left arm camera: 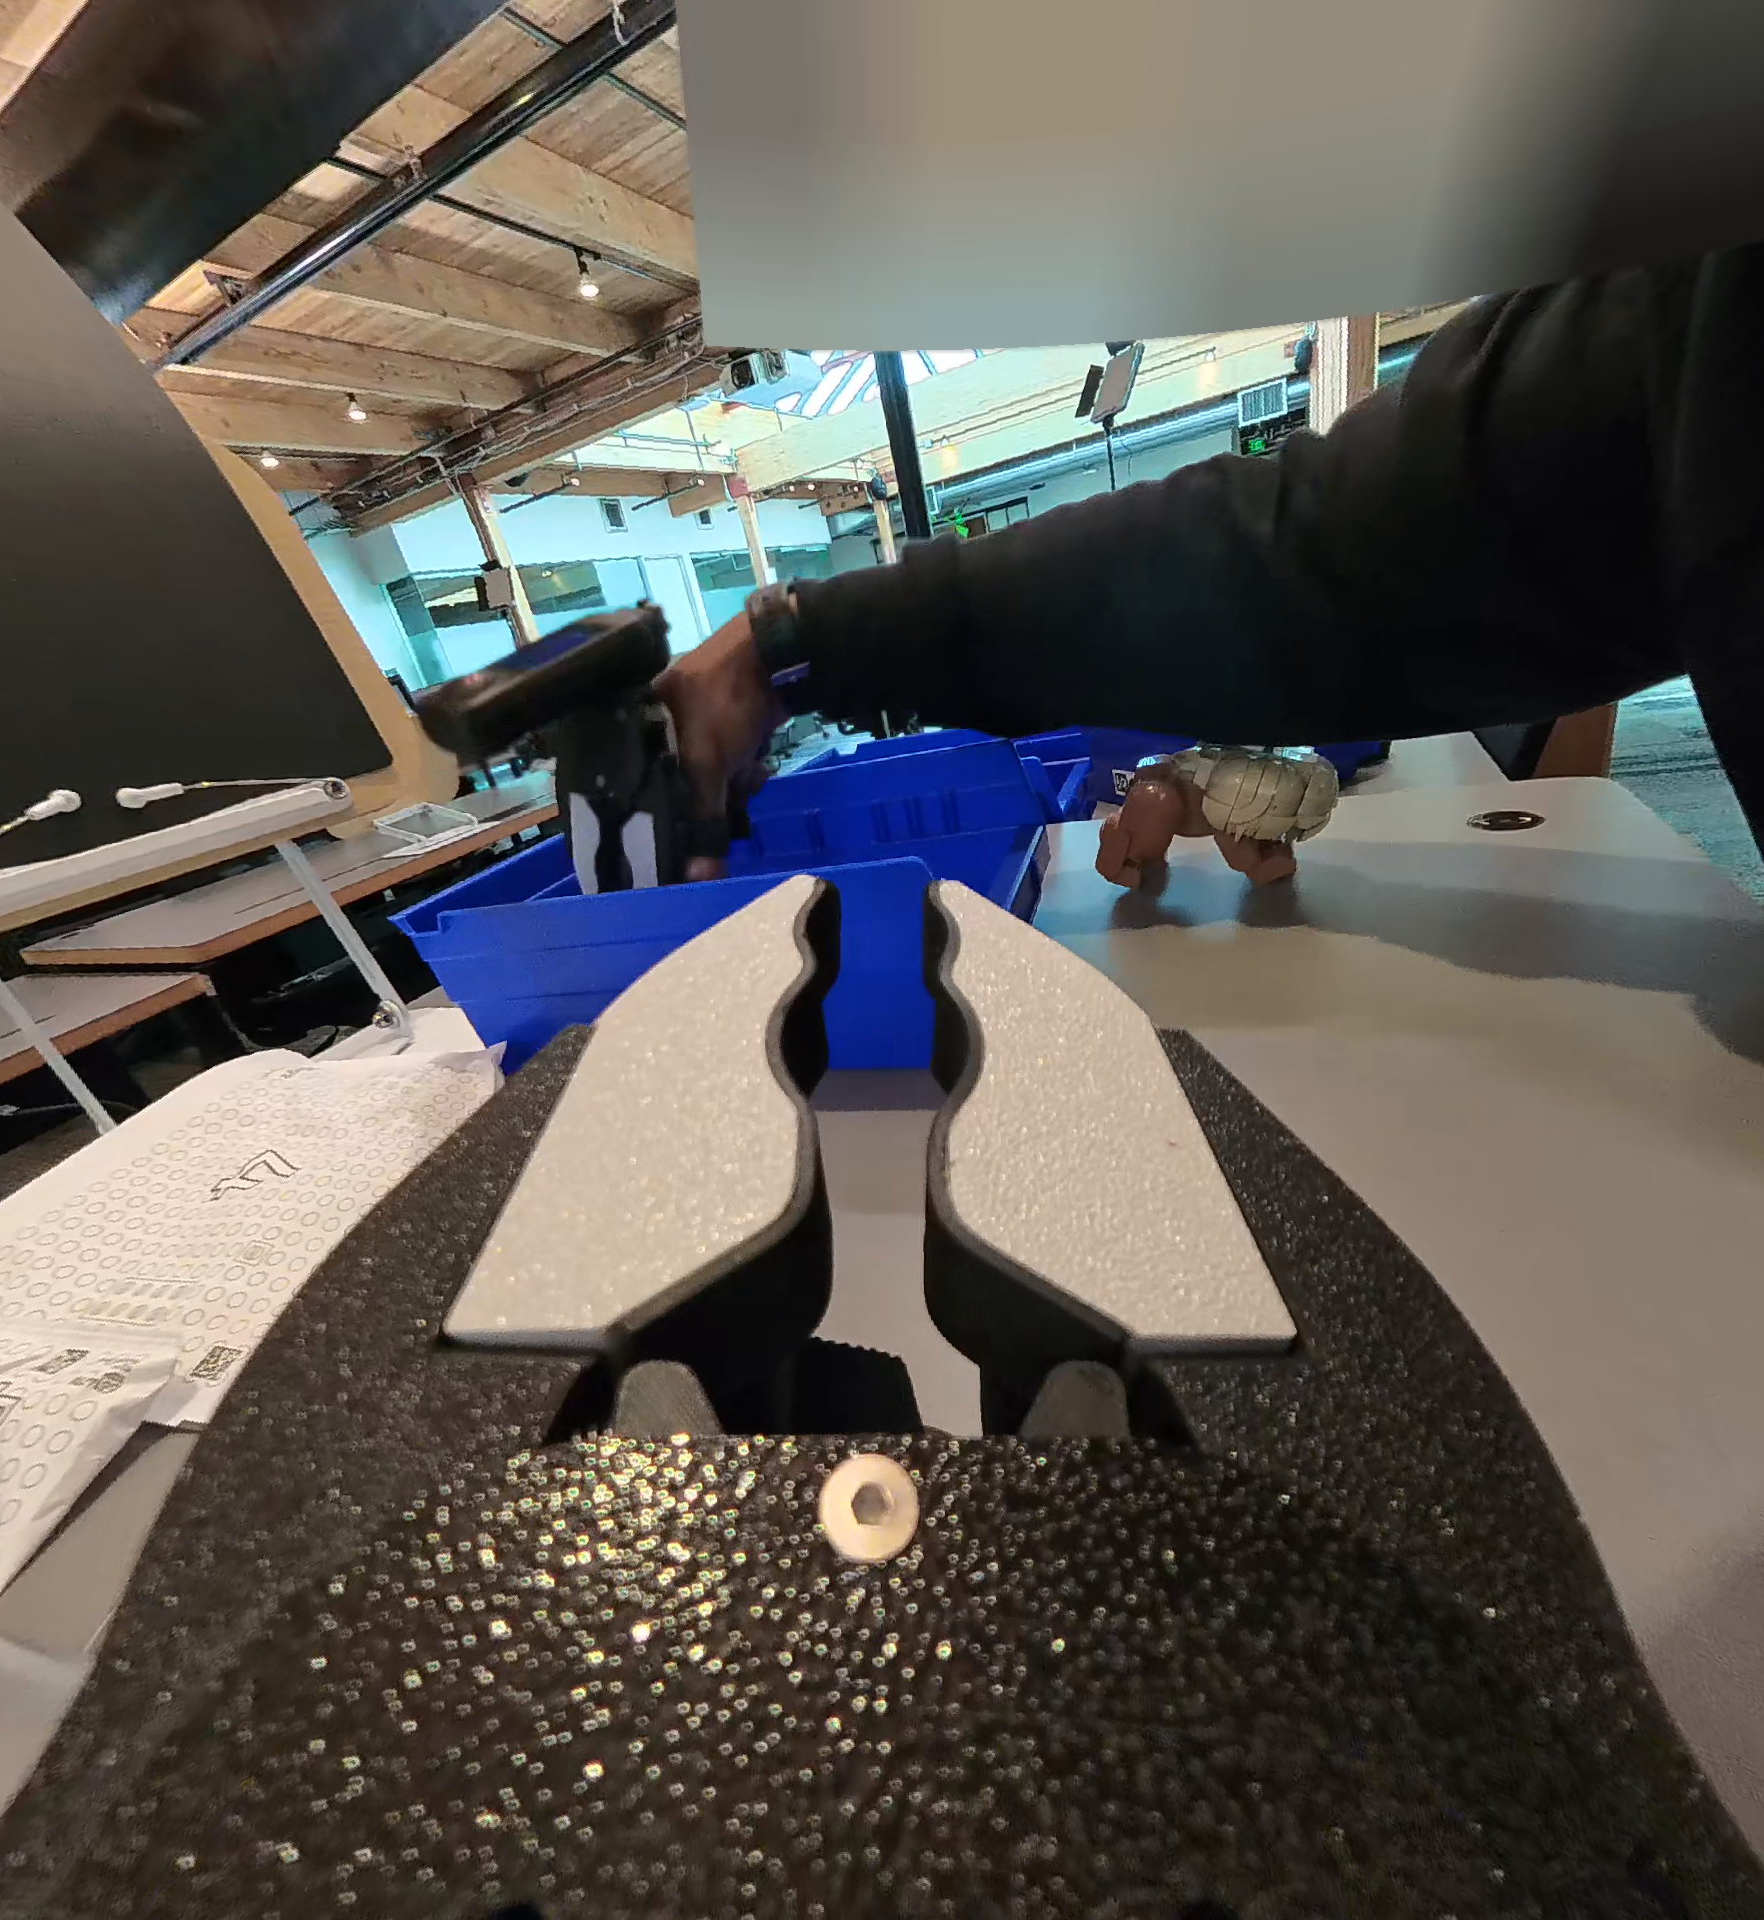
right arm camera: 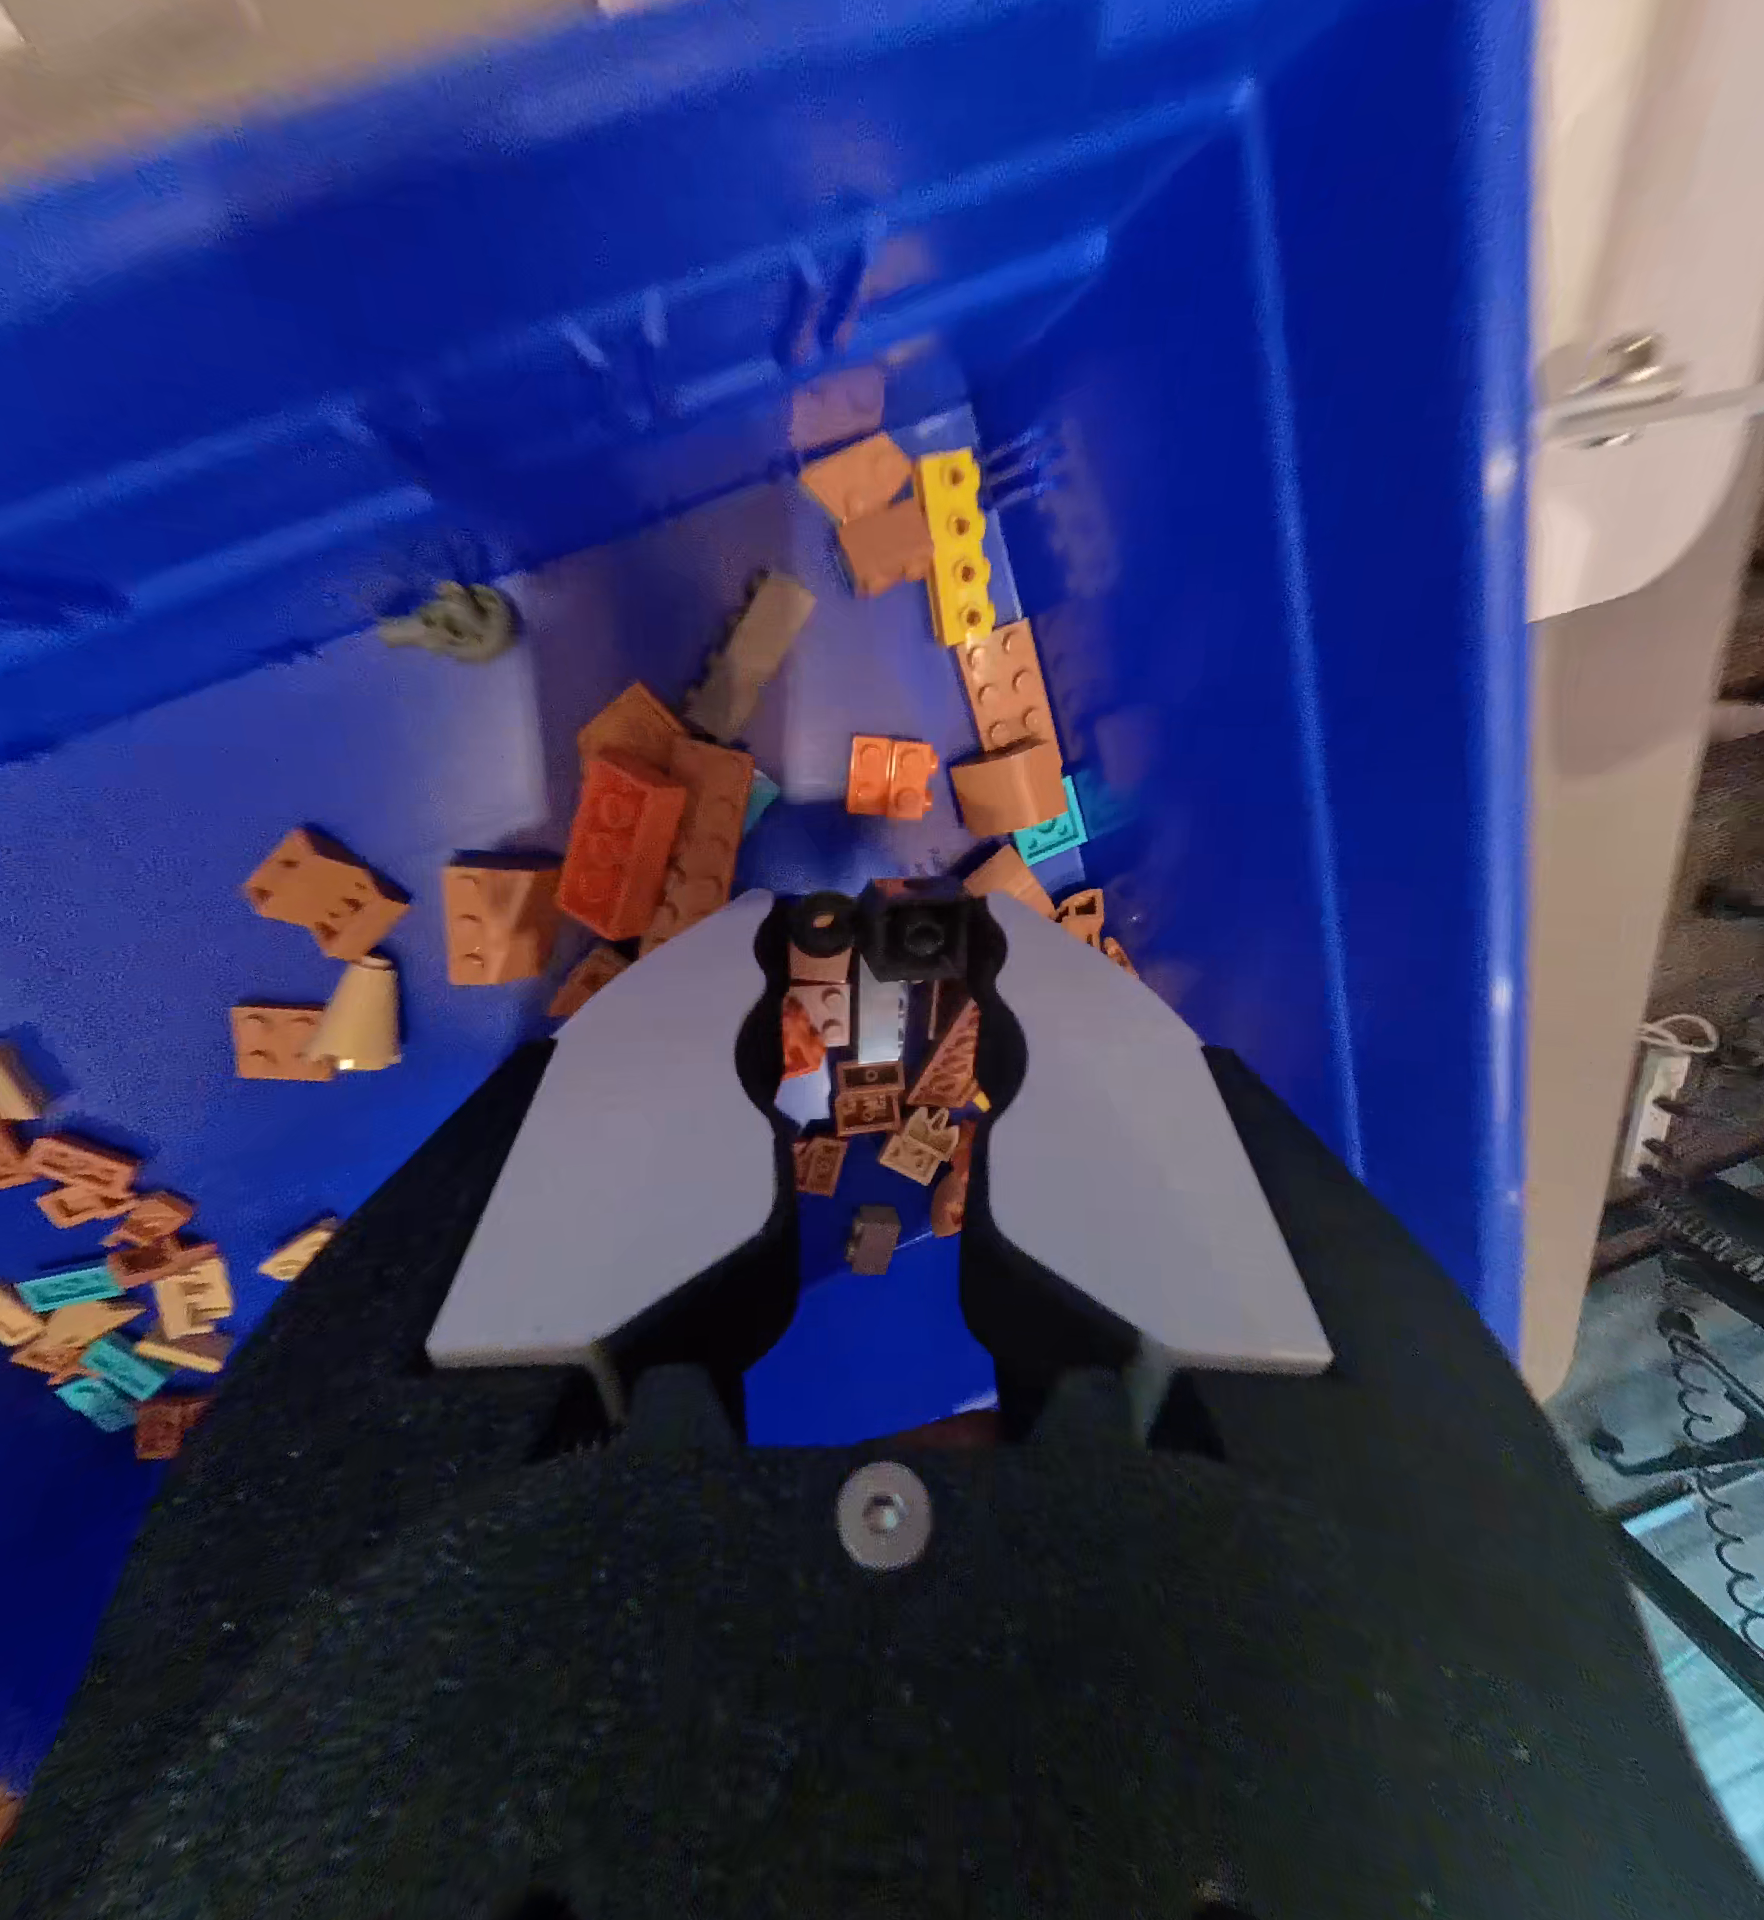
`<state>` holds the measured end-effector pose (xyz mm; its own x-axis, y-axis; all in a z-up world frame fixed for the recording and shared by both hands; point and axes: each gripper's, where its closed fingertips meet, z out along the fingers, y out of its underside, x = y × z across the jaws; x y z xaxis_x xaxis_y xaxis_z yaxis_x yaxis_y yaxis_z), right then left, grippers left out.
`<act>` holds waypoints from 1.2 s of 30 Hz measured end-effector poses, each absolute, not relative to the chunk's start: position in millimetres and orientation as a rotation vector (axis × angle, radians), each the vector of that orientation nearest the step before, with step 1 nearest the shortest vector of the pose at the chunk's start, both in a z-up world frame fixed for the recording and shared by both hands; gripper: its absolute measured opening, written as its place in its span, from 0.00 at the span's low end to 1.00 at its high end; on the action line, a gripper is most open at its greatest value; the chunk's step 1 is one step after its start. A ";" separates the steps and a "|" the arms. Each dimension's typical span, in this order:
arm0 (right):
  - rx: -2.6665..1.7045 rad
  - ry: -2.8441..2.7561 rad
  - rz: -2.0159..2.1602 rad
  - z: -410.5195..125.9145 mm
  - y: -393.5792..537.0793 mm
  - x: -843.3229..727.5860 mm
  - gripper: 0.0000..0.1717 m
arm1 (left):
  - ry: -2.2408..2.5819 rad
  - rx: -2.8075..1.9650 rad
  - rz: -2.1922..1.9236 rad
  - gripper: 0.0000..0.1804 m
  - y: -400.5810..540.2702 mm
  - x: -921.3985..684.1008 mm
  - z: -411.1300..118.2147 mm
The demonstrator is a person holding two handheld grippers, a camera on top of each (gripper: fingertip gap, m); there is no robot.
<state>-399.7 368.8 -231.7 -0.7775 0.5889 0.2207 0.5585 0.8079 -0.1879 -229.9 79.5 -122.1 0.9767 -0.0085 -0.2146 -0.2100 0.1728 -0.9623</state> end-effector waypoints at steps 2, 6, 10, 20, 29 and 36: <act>-0.869 -2.671 0.248 -211.1 356.6 -393.1 0.19 | 0.192 -1.398 0.156 0.08 78.2 -230.7 -122.5; -0.853 -2.558 0.427 -168.6 312.8 -353.7 0.19 | 0.174 -1.409 0.179 0.08 71.4 -239.4 -123.7; -0.822 -2.475 0.668 -135.0 248.0 -286.0 0.19 | 0.147 -1.414 0.181 0.08 63.8 -247.1 -124.6; -0.595 -2.585 0.804 -203.4 125.0 -176.4 0.19 | 0.128 -1.439 0.197 0.08 60.7 -251.3 -128.0; -0.680 -2.703 0.895 -258.3 118.4 -169.6 0.19 | 0.122 -1.501 0.198 0.08 66.5 -253.6 -142.2; -0.742 -2.623 1.071 -264.3 123.5 -175.5 0.20 | 0.120 -1.557 0.178 0.08 72.0 -254.3 -155.4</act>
<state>-175.5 123.5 -264.3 -0.8503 0.5262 0.0060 0.3716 0.6085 -0.7011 -254.3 72.0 -155.4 0.9814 0.0374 -0.1882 -0.1886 0.0052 -0.9820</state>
